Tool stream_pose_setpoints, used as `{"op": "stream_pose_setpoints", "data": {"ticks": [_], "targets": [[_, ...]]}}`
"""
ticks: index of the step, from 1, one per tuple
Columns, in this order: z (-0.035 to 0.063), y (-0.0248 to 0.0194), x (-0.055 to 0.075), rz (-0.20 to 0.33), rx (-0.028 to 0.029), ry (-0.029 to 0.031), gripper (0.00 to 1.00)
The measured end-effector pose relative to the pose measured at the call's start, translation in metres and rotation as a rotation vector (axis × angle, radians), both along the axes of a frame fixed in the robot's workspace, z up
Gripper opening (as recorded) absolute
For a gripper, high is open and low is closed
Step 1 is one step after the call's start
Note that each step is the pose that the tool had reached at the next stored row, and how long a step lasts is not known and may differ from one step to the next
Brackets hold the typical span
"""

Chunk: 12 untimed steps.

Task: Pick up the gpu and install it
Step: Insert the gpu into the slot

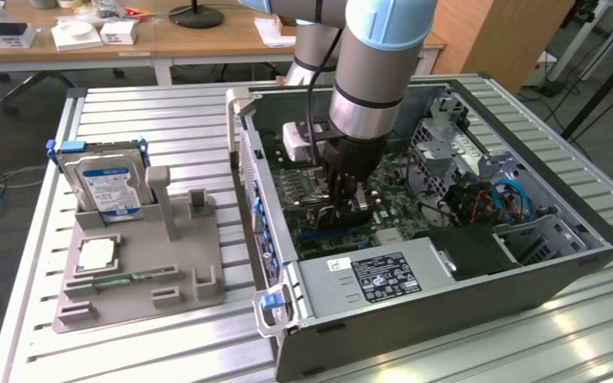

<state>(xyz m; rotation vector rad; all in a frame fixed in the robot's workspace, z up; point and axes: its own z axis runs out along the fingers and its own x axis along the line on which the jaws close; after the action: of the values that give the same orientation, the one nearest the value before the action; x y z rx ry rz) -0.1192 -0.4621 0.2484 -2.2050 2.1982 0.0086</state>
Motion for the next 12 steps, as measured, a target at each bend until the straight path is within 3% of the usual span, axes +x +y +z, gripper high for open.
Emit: {"op": "stream_pose_setpoints", "data": {"ticks": [12], "targets": [[-0.0011, 0.0000, 0.0000, 0.000, 0.0000, 0.0000, 0.26]]}}
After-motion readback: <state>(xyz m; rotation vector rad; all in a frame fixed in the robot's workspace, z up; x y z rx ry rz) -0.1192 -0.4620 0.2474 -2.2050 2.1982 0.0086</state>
